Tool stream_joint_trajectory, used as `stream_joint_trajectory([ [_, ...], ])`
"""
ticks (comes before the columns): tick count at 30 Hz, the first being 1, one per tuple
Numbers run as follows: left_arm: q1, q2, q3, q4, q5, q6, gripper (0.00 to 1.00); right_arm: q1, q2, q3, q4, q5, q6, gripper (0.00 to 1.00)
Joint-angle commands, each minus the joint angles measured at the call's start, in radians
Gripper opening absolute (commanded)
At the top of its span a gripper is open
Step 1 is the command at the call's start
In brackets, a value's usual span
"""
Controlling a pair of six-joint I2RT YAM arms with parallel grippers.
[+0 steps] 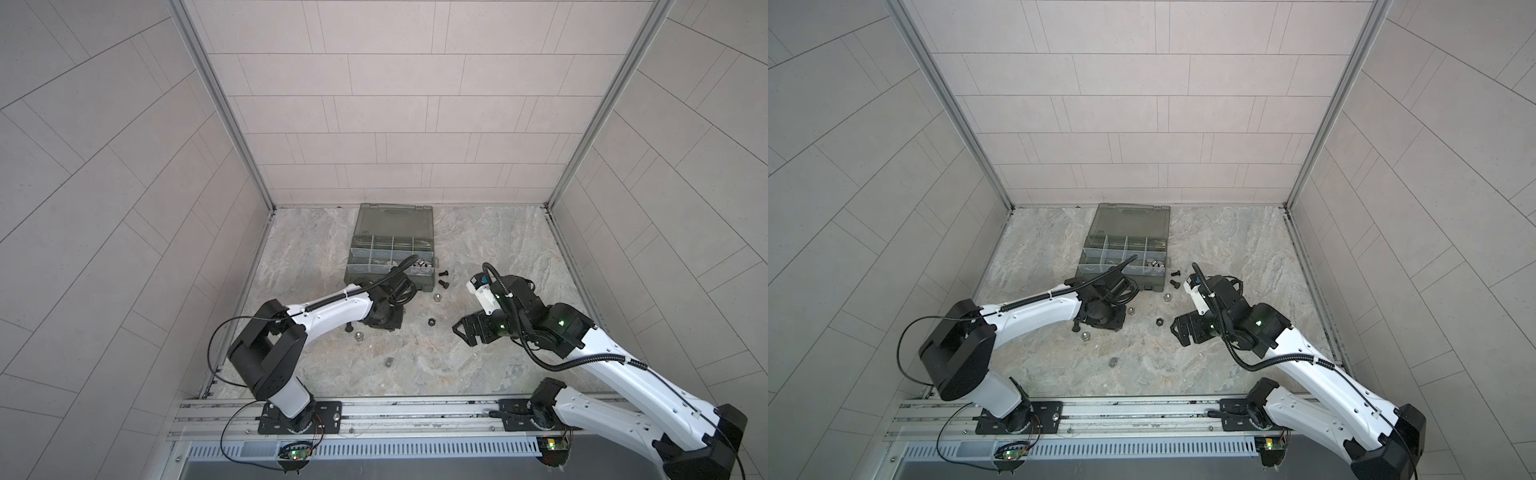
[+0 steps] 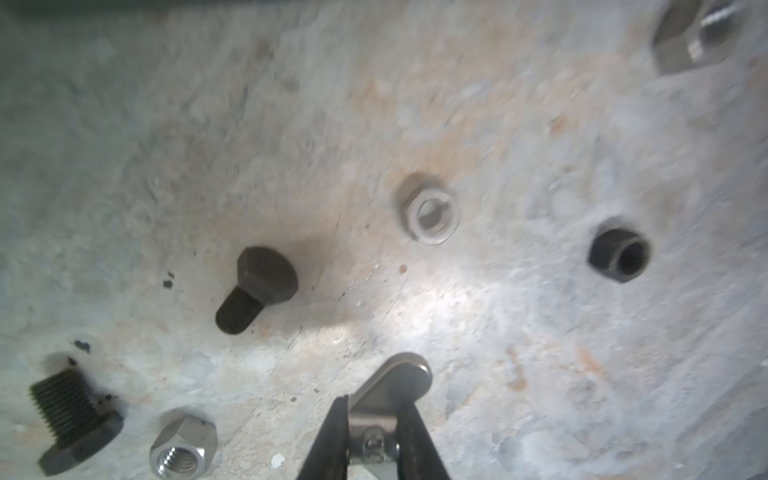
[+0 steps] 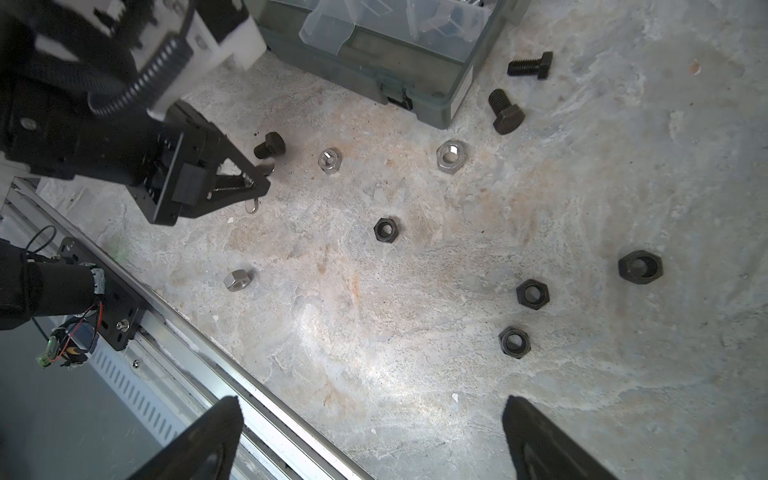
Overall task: Sort the screws and nuts into containers
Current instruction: 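Carry the wing nut with the left gripper into the wing-nut compartment and release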
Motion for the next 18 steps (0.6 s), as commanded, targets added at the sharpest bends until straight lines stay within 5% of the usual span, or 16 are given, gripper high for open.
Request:
stream_joint_trajectory([
  [1,-0.004,0.063,0.146,-0.095,-0.032,0.051,0.22,-0.009,0.006,0.046,-0.029,0.015,-0.031,0.99],
  [14,0.049,0.534,0.979,-0.305,0.019,0.14,0.23,-0.118,0.017,0.109,-0.093,-0.002,-0.066,0.99],
  [18,0.087,0.639,1.121,-0.331,0.042,0.145,0.23,-0.162,0.012,0.13,-0.124,-0.01,-0.084,0.99],
])
